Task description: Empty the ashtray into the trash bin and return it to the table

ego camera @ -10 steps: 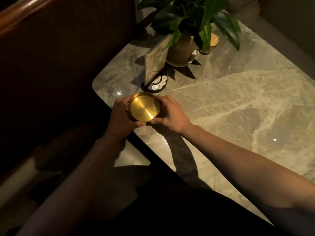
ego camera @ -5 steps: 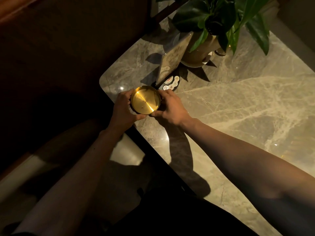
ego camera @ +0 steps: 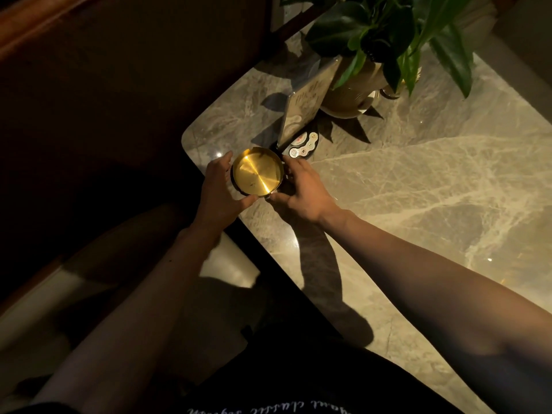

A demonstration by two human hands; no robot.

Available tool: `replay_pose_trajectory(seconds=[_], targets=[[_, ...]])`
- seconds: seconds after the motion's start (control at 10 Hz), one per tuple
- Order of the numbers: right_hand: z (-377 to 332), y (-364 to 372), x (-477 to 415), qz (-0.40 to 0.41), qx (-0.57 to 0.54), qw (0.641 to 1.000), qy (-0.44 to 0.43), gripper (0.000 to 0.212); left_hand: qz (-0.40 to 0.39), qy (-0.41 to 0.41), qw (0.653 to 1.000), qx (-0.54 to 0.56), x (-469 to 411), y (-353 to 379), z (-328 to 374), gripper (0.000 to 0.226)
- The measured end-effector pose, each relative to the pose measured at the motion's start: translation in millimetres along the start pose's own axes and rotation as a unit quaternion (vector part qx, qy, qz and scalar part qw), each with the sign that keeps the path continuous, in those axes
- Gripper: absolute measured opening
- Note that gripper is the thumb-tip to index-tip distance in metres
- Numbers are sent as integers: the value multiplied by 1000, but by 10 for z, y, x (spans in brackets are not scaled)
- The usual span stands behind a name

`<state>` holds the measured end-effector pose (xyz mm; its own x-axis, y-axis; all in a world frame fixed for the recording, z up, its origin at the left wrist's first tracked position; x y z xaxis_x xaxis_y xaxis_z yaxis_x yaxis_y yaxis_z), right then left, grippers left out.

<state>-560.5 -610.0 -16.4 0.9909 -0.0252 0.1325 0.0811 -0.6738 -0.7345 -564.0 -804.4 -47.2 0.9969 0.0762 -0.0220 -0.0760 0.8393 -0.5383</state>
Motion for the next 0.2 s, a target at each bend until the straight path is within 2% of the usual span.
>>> replay_pose_trajectory(seconds=[0.2], targets=[[76,-265,283,13,20,1000,-2,66,13,49,999,-12,201,-66,297,67]])
Point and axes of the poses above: each hand's wrist, its own x-axis away from the middle knuckle, its own y-axis out of the palm, z = x × y, the point moved 2 cm from there along -x, towards the middle knuckle, and after that the axes turned 14 degrees about z, right-handed, at the moved point
